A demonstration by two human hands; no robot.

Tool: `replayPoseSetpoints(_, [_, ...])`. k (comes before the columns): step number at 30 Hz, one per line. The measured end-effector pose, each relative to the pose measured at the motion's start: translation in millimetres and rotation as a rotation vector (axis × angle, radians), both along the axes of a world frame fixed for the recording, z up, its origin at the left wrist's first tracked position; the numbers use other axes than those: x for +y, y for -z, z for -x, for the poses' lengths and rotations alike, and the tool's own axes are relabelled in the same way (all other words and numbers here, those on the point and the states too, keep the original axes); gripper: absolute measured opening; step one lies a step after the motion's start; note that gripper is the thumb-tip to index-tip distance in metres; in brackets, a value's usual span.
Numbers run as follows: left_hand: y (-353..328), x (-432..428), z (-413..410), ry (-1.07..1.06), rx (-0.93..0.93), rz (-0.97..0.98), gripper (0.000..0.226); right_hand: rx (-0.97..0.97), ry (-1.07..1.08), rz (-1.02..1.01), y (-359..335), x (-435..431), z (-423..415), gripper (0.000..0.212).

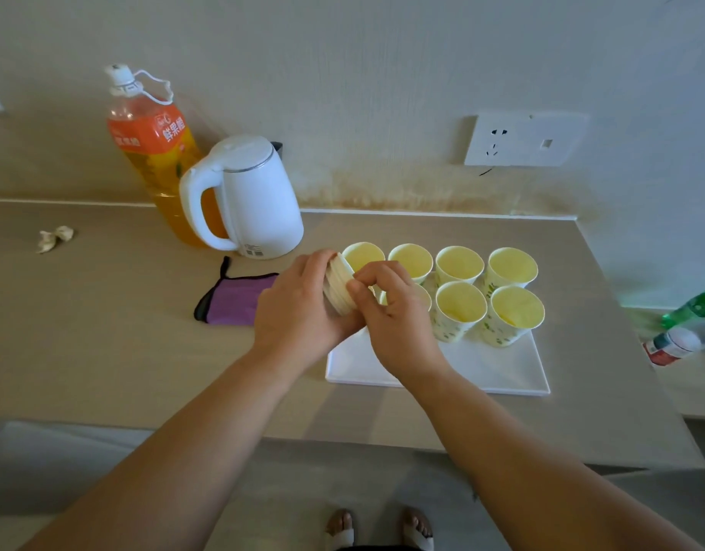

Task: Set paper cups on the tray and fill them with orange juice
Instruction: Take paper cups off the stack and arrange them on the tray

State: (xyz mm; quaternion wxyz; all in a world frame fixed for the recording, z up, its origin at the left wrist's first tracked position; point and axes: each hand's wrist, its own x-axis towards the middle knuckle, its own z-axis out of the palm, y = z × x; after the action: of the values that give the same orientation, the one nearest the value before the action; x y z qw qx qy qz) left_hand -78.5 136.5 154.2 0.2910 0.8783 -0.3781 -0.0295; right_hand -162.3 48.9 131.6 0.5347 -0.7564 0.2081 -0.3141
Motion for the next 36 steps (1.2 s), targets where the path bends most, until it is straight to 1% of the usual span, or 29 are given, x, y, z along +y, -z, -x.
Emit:
replayPoseSetpoints(4, [-6, 5, -5, 0.000, -0.041, 0.011, 0.077, -0.006, 0.083, -0.018, -5, 8, -7, 0.013])
replayPoseSetpoints(7, [-4, 14, -14, 0.001, -0.015, -0.013, 0.068, -0.014, 0.192, -0.091, -12, 3, -10, 0.022])
replayPoseSetpoints(11, [-2, 28, -20, 0.038, 0.032, 0.066, 0.071, 0.024, 0.097, -0.135, -22, -1, -9, 0.016])
replayPoseSetpoints(12, [-2, 30, -21, 0.037, 0.046, 0.088, 0.069, 0.007, 0.105, -0.149, -22, 1, -10, 0.010])
replayPoseSetpoints(13, [-2, 31, -22, 0.033, 0.056, 0.106, 0.066, -0.016, 0.129, -0.204, -21, 4, -11, 0.008])
replayPoseSetpoints(14, [-2, 30, -23, 0.025, 0.066, 0.122, 0.064, -0.031, 0.146, -0.290, -18, 6, -12, 0.025])
replayPoseSetpoints(15, [-3, 31, -25, 0.019, 0.079, 0.137, 0.063, -0.026, 0.136, -0.416, -17, 6, -14, 0.051])
replayPoseSetpoints(16, [-3, 30, -26, 0.015, 0.095, 0.152, 0.062, -0.037, 0.082, -0.584, -17, 5, -17, 0.079])
replayPoseSetpoints(17, [-3, 30, -27, 0.016, 0.111, 0.163, 0.061, -0.057, -0.002, -0.745, -17, 2, -19, 0.098])
replayPoseSetpoints(18, [-3, 31, -27, 0.021, 0.127, 0.168, 0.061, -0.082, -0.100, -0.867, -15, 0, -20, 0.100])
replayPoseSetpoints(19, [-3, 30, -28, 0.028, 0.140, 0.174, 0.061, -0.077, -0.174, -0.914, -16, -1, -18, 0.095])
replayPoseSetpoints(20, [-2, 30, -28, 0.042, 0.152, 0.182, 0.062, -0.076, -0.236, -0.935, -15, -1, -17, 0.075])
replayPoseSetpoints(21, [-1, 30, -28, 0.061, 0.163, 0.191, 0.062, -0.076, -0.288, -0.933, -17, 0, -15, 0.054])
replayPoseSetpoints(22, [0, 30, -29, 0.081, 0.179, 0.192, 0.064, -0.087, -0.287, -0.917, -16, 0, -13, 0.042])
replayPoseSetpoints(23, [1, 30, -29, 0.097, 0.191, 0.188, 0.067, -0.117, -0.259, -0.887, -14, -2, -10, 0.037])
replayPoseSetpoints(24, [2, 30, -29, 0.107, 0.207, 0.184, 0.070, -0.161, -0.196, -0.861, -12, -4, -6, 0.038])
replayPoseSetpoints(25, [2, 31, -30, 0.105, 0.223, 0.187, 0.074, -0.216, -0.110, -0.830, -11, -8, -2, 0.044])
replayPoseSetpoints(26, [3, 32, -31, 0.092, 0.243, 0.196, 0.075, -0.249, -0.022, -0.753, -7, -12, 5, 0.052])
replayPoseSetpoints(27, [4, 34, -34, 0.075, 0.259, 0.207, 0.074, -0.244, 0.050, -0.638, -3, -17, 12, 0.059])
replayPoseSetpoints(29, [5, 36, -36, 0.055, 0.277, 0.202, 0.070, -0.166, 0.136, -0.446, 9, -22, 29, 0.069])
replayPoseSetpoints(31, [8, 37, -38, 0.057, 0.290, 0.195, 0.069, -0.056, 0.145, -0.352, 25, -21, 44, 0.078])
replayPoseSetpoints(34, [13, 34, -35, 0.068, 0.344, 0.202, 0.069, 0.144, 0.129, -0.203, 53, -13, 55, 0.078])
replayPoseSetpoints(36, [15, 34, -32, 0.074, 0.352, 0.184, 0.069, 0.221, 0.134, -0.139, 67, -6, 57, 0.078])
